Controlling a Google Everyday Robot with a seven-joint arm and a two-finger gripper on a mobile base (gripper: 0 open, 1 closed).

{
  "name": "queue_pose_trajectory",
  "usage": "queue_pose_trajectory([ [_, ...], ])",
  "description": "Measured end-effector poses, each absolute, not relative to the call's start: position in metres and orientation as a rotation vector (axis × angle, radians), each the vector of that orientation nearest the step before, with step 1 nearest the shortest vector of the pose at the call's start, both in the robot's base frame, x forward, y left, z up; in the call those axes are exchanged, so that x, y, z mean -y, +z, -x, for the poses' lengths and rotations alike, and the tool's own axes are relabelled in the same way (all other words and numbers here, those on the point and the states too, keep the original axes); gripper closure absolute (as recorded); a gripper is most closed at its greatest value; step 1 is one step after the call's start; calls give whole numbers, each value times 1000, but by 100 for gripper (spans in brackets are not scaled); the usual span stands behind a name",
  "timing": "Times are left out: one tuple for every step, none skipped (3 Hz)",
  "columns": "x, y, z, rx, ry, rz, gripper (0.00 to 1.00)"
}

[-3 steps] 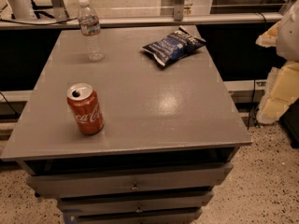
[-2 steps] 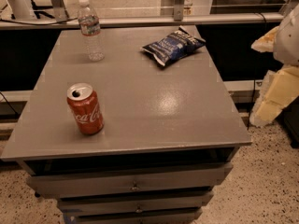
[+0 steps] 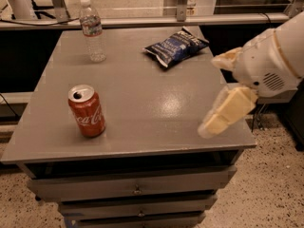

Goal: Pick coke can

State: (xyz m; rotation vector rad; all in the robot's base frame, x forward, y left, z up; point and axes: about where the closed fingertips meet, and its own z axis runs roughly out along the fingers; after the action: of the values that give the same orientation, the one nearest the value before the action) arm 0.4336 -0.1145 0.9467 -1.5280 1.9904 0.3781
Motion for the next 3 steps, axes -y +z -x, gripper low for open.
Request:
queue_pose_trajectory([
  [60, 935, -430, -1848, 539, 1466, 0],
  [36, 949, -427, -1788, 609, 1423, 0],
  [36, 949, -427, -1790, 609, 1423, 0],
])
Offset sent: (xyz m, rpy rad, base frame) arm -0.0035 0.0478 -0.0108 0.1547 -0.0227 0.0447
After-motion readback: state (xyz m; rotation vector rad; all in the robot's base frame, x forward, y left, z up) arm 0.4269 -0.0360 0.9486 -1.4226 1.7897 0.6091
